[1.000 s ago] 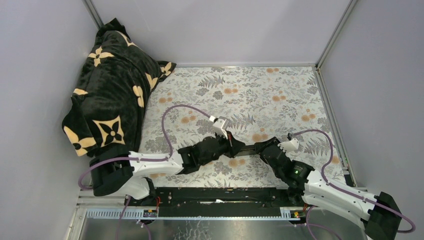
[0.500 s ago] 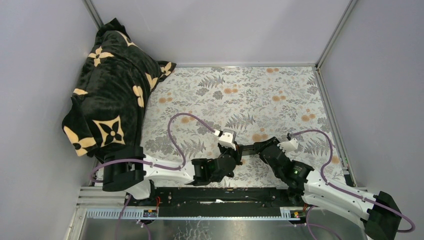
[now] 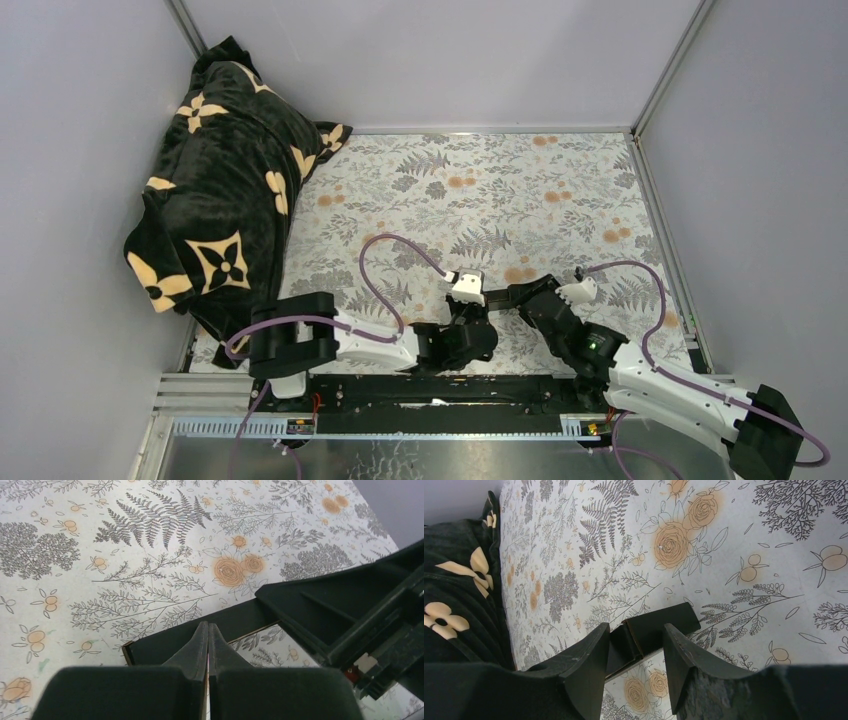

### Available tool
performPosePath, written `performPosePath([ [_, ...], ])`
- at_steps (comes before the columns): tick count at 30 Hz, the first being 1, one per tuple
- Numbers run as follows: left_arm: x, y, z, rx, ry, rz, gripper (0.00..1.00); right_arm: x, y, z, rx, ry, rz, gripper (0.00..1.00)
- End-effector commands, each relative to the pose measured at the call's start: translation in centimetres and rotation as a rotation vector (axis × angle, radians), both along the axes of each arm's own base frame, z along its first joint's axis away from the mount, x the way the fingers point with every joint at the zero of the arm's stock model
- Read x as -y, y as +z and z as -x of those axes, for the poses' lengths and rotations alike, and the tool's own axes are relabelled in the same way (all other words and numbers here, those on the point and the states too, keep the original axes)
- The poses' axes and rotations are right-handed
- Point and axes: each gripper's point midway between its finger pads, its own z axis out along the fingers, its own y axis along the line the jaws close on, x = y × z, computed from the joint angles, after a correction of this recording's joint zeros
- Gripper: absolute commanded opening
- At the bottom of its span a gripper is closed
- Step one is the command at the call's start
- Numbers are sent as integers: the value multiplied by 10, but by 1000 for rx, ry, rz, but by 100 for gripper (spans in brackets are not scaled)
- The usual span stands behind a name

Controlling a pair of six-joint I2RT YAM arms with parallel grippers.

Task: Fold the paper box
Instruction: Close the paper box at the center of the board.

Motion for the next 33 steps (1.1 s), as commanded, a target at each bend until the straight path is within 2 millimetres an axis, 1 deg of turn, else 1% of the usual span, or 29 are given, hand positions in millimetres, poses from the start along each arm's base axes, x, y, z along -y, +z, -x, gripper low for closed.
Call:
performPosePath([
  [1, -8, -33, 1, -34, 58, -37, 0, 16, -33, 17, -97, 18, 96, 49],
  [6, -13, -60, 5, -63, 73, -54, 0, 16, -33, 18, -99, 18, 91, 49],
  [9, -13, -69, 7, -74, 72, -65, 0, 15, -31, 17, -97, 29, 104, 48],
  [11, -15, -76, 7, -83, 76, -70, 0, 15, -25, 16, -89, 41, 126, 48],
  [13, -17, -82, 8, -94, 75, -67, 0, 17, -16, 14, -76, 53, 164, 49],
  [20, -21, -94, 9, -115, 75, -80, 0, 20, 29, 6, -19, 100, 275, 51],
  [22, -23, -96, 8, -121, 76, -77, 0, 22, 37, 6, -14, 116, 308, 54],
  [25, -23, -97, 6, -125, 73, -70, 0, 23, 45, 4, -2, 142, 360, 54],
  [26, -24, -99, 6, -126, 71, -72, 0, 23, 48, 3, 6, 151, 377, 52],
  [27, -24, -100, 5, -128, 68, -75, 0, 23, 50, 2, 11, 163, 394, 45],
  [31, -25, -103, 3, -133, 64, -82, 0, 15, 54, -4, 31, 236, 476, 8],
  [32, -25, -103, 3, -134, 62, -83, 0, 14, 52, -5, 23, 251, 497, 3],
  [33, -25, -103, 2, -135, 63, -83, 0, 13, 51, -6, 13, 261, 520, 1],
])
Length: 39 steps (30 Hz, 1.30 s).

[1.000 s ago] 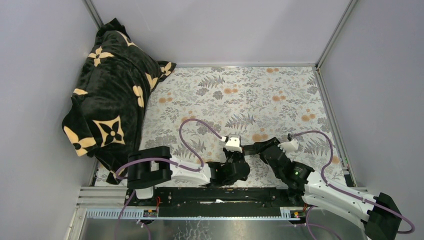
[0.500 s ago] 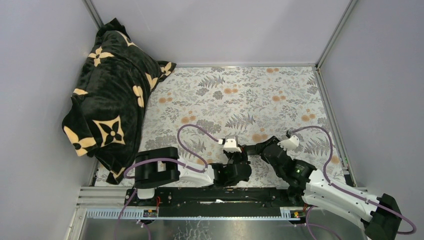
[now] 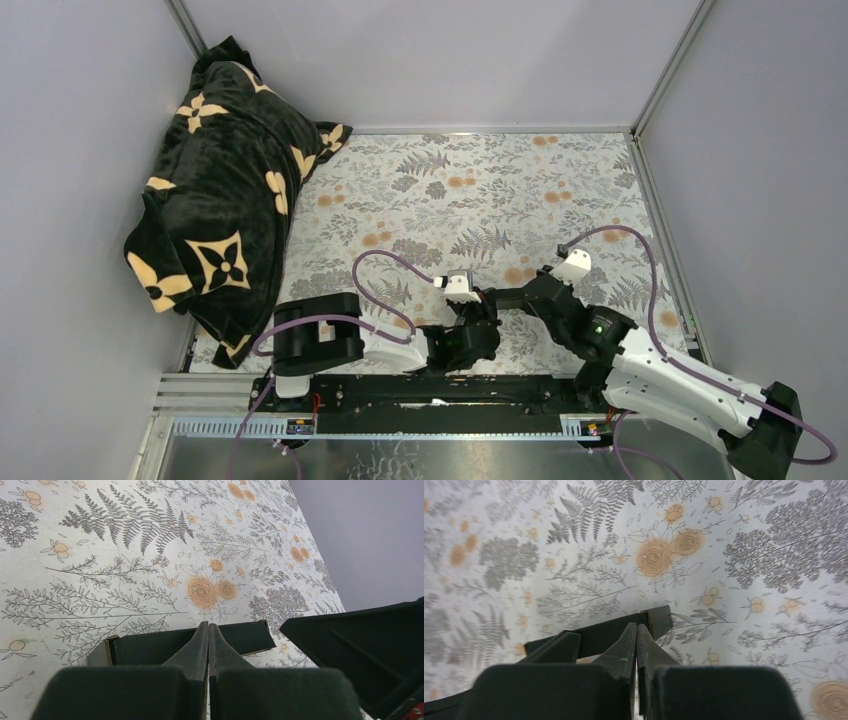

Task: Fold the paper box
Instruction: Close the paper box at the center of the board.

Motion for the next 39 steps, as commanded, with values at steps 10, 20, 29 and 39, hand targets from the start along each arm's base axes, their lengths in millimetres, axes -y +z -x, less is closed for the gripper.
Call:
performPosePath([
  [10, -45, -96, 16, -131, -98, -362, 0, -13, 12, -20, -2, 88, 184, 0],
  [20, -46, -99, 10, -139, -107, -370, 0, -11, -18, -6, -77, 93, 165, 0],
  [29, -41, -102, 6, -136, -129, -380, 0, -7, 2, -6, -37, 86, 145, 0],
  [39, -41, -102, 7, -136, -140, -376, 0, -6, 19, -12, -14, 92, 183, 0],
])
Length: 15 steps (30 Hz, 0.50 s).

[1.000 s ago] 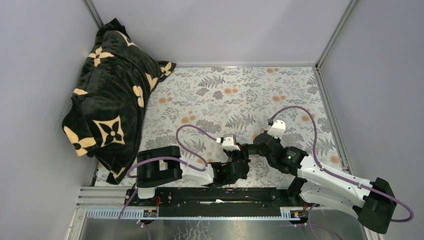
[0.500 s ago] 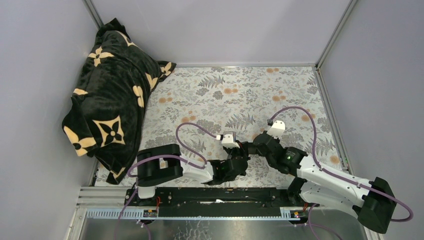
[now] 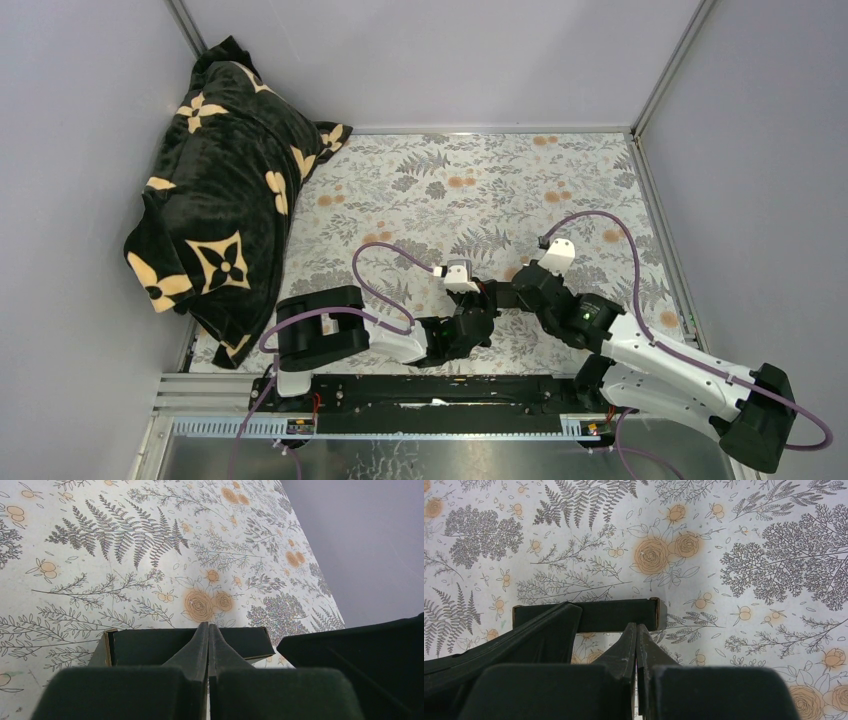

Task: Fold the paper box
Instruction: Close the paper box at the center of the board.

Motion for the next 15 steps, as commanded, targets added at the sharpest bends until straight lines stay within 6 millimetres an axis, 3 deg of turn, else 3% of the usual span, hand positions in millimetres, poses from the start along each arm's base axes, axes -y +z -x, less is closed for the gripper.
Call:
performPosePath([
  [1, -47, -103, 24, -133, -98, -402, 0, 1, 17, -8, 39, -13, 16, 0],
  [8, -47, -104, 26, -140, -105, -400, 0, 0, 4, -7, 2, -15, 35, 0],
  [15, -47, -103, 27, -140, -109, -393, 0, -2, -27, 2, -77, -8, 32, 0],
])
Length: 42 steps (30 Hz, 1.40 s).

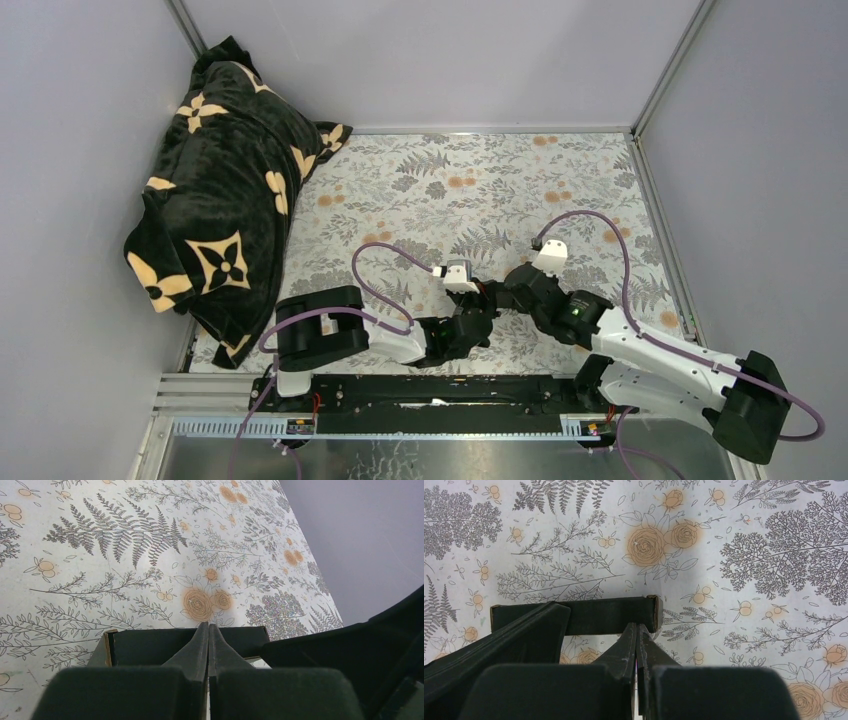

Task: Fold the paper box
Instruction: Close the paper box at the center of the board.

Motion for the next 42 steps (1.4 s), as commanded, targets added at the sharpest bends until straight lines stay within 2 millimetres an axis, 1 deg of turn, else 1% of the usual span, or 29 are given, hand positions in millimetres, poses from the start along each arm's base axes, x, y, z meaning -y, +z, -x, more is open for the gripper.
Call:
performPosePath([
  [1, -48, -102, 27, -138, -103, -398, 0, 0, -15, 4, -38, -16, -19, 0],
  [13, -48, -100, 29, -136, -104, -395, 0, -2, -32, 14, -81, -15, -62, 0],
  [17, -49, -93, 32, -138, -103, -388, 0, -3, -41, 19, -103, -13, -76, 0],
  [21, -52, -85, 33, -153, -89, -385, 1, -4, -40, 19, -101, -11, -84, 0],
  [25, -54, -75, 33, -143, -80, -367, 8, -6, -38, 17, -98, -5, -84, 0],
  [30, -58, -67, 28, -118, -55, -386, 9, -9, -35, 13, -95, 1, -76, 0],
  [37, -68, -39, 19, -72, -28, -363, 12, -12, -33, 11, -95, 9, -70, 0],
  [42, -76, -14, 13, -45, -36, -319, 20, -13, -31, 10, -93, 12, -70, 0],
])
